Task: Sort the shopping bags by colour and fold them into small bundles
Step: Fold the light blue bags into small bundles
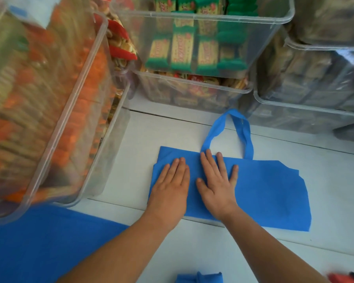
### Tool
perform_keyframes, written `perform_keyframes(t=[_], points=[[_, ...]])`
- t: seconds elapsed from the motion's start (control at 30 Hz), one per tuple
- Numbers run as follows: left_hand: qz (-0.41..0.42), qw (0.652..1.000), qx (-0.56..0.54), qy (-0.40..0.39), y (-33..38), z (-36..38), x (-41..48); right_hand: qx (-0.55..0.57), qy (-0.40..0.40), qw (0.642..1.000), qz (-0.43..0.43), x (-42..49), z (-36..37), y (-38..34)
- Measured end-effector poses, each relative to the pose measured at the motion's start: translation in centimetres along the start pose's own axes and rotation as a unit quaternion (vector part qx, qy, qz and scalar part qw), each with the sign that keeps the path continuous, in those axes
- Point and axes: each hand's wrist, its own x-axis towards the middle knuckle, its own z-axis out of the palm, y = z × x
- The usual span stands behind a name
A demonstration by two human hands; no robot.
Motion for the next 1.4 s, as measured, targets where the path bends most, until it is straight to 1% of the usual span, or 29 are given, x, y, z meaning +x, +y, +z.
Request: perform_keyframes(t=[0.03, 0.07, 0.1, 0.13, 0.17, 0.2, 0.23, 0.27, 0.33, 0.4, 0.5, 0.57, 0.67, 0.8, 1.0, 1.1, 1.2, 1.27, 1.33, 1.4], points=[[-0.012, 1.000, -0.019, -0.011, 0.3, -0.1, 0.1, 0.037, 0.008, 0.999, 0.008, -0.2, -0.5, 0.4], [-0.023, 0.999, -0.030, -0.024, 0.5, -0.1, 0.2, 0.034, 0.035, 0.999, 0.023, -0.6, -1.0, 1.3], [-0.031, 0.998, -0.036, -0.033, 0.6, -0.2, 0.3, -0.016, 0.076, 0.995, 0.054, -1.2, -1.4, 2.5], [-0.036, 0.998, -0.038, -0.038, 0.7, -0.1, 0.4, -0.084, 0.109, 0.985, 0.106, -2.0, -2.1, 4.0], [-0.039, 0.998, -0.036, -0.044, 0.8, -0.1, 0.4, -0.136, 0.113, 0.970, 0.169, -2.9, -2.9, 5.5], [-0.040, 0.998, -0.029, -0.046, 0.8, -0.1, 0.4, -0.165, 0.098, 0.955, 0.224, -3.8, -3.5, 7.0], [-0.038, 0.998, -0.023, -0.042, 0.9, -0.1, 0.4, -0.170, 0.082, 0.946, 0.262, -4.7, -4.0, 8.3], [-0.032, 0.999, -0.019, -0.035, 1.0, 0.0, 0.5, -0.159, 0.072, 0.944, 0.280, -5.3, -4.1, 9.3], [-0.006, 1.000, -0.010, -0.028, 1.1, 0.1, 0.6, -0.139, 0.088, 0.949, 0.267, -6.2, -3.9, 10.4], [0.028, 0.999, 0.000, -0.019, 1.1, 0.3, 1.0, -0.120, 0.124, 0.953, 0.249, -6.4, -3.7, 10.7], [0.048, 0.999, -0.004, -0.023, 0.7, 0.4, 1.5, -0.094, 0.143, 0.952, 0.255, -6.3, -3.7, 11.0], [0.054, 0.998, -0.007, -0.025, 0.3, 0.4, 1.8, -0.086, 0.139, 0.950, 0.265, -5.9, -3.9, 11.4], [0.062, 0.998, -0.011, -0.023, 0.2, 0.5, 2.4, -0.121, 0.131, 0.952, 0.250, -5.3, -4.1, 12.1], [0.057, 0.998, -0.006, -0.013, 0.2, 0.6, 3.0, -0.119, 0.165, 0.949, 0.241, -4.8, -4.2, 12.2], [0.084, 0.996, 0.021, -0.029, 0.1, 0.9, 3.0, -0.144, 0.165, 0.943, 0.252, -3.8, -6.0, 11.9], [0.091, 0.995, 0.022, -0.030, 0.1, 0.8, 3.0, -0.155, 0.150, 0.942, 0.256, -3.6, -6.6, 12.2], [0.113, 0.993, 0.012, -0.033, -0.2, 0.6, 3.0, -0.144, 0.177, 0.942, 0.247, -4.4, -5.6, 12.5], [0.125, 0.992, 0.008, -0.031, -0.5, 0.7, 2.9, -0.127, 0.195, 0.946, 0.225, -4.9, -5.1, 12.9], [0.126, 0.992, 0.005, -0.033, -0.6, 0.6, 2.8, -0.118, 0.186, 0.953, 0.207, -5.2, -4.8, 13.4], [0.120, 0.992, 0.010, -0.034, -0.5, 0.7, 2.9, -0.122, 0.157, 0.958, 0.209, -5.4, -4.5, 13.6]])
